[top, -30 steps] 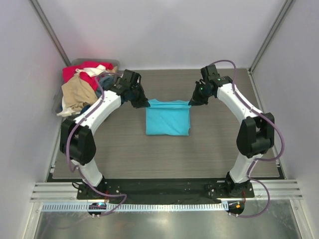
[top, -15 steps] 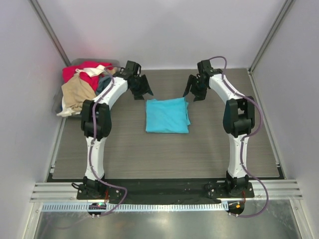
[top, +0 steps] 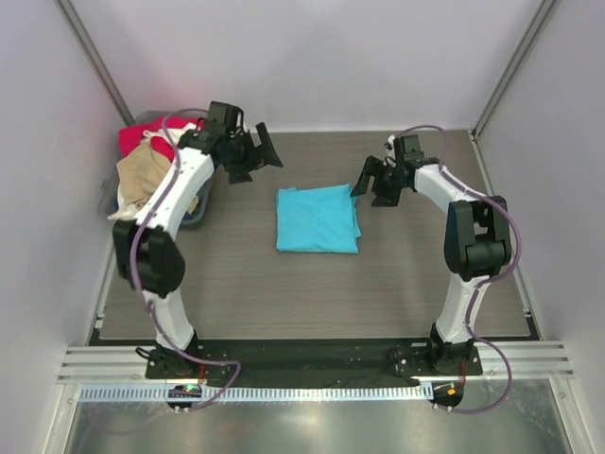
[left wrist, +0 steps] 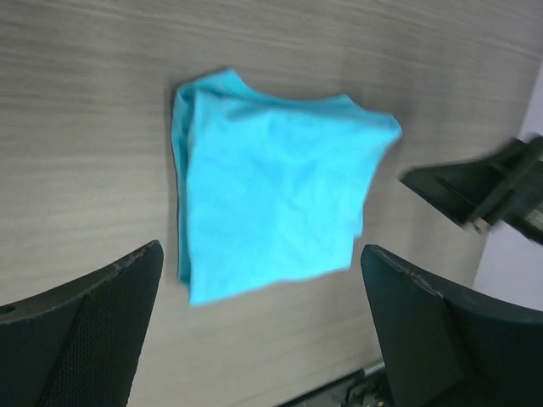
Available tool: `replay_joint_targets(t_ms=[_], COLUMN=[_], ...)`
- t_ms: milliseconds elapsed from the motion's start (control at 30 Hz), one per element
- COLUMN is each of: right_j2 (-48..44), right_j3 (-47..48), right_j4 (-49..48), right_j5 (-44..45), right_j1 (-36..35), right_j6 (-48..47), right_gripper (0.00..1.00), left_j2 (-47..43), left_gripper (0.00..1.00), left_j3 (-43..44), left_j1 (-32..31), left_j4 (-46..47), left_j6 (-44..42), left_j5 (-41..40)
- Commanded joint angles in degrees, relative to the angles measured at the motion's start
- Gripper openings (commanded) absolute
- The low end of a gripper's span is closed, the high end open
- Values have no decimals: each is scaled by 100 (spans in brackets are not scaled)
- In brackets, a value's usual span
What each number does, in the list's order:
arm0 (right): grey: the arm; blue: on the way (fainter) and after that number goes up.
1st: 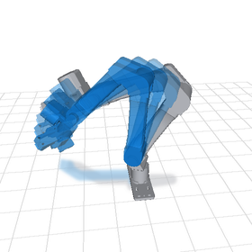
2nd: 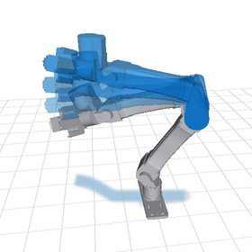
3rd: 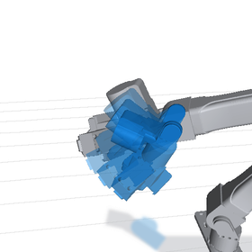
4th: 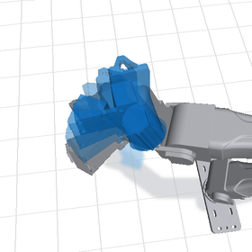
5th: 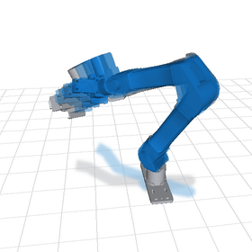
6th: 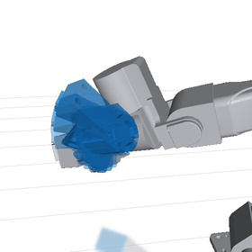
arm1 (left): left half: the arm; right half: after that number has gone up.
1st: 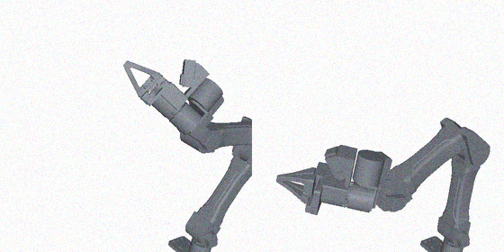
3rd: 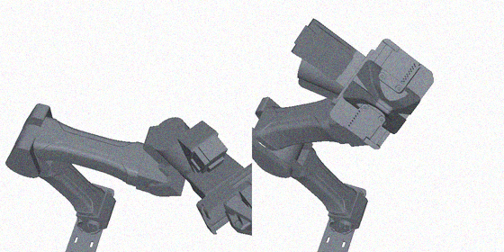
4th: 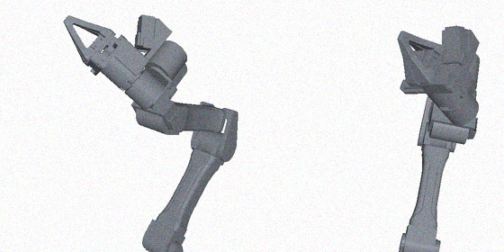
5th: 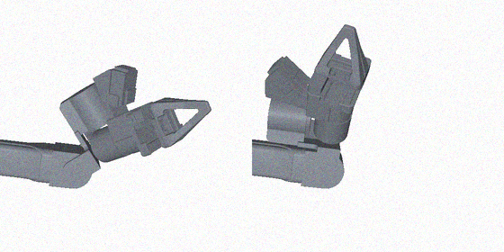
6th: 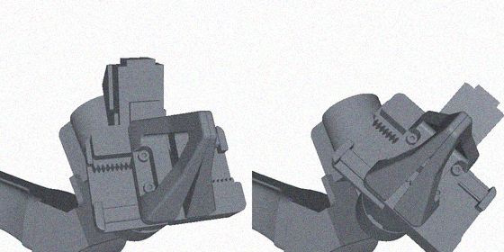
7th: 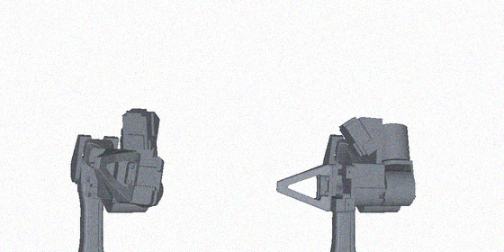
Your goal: Fold and stack the t-shirts
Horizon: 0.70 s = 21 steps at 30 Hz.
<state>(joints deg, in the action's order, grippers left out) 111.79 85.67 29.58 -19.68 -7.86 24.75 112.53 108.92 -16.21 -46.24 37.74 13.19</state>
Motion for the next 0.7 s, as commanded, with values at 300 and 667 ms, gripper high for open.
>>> replay_joint_targets(t_ms=[300,667], right_j2=[42,1301], right_j3=[-297,-164], right_j4=[-2228,-2308], right_j5=[-2100,-1926], right_j1=[-278,-137], right_j6=[460,189], right_gripper=[8,1], left_j2=[-3174,-4388], left_gripper=[100,100], left_j3=[-3508,-4845], left_j1=[-313,-330], left_j4=[528,115], left_j6=[-293,-557], left_j5=[-317,-827])
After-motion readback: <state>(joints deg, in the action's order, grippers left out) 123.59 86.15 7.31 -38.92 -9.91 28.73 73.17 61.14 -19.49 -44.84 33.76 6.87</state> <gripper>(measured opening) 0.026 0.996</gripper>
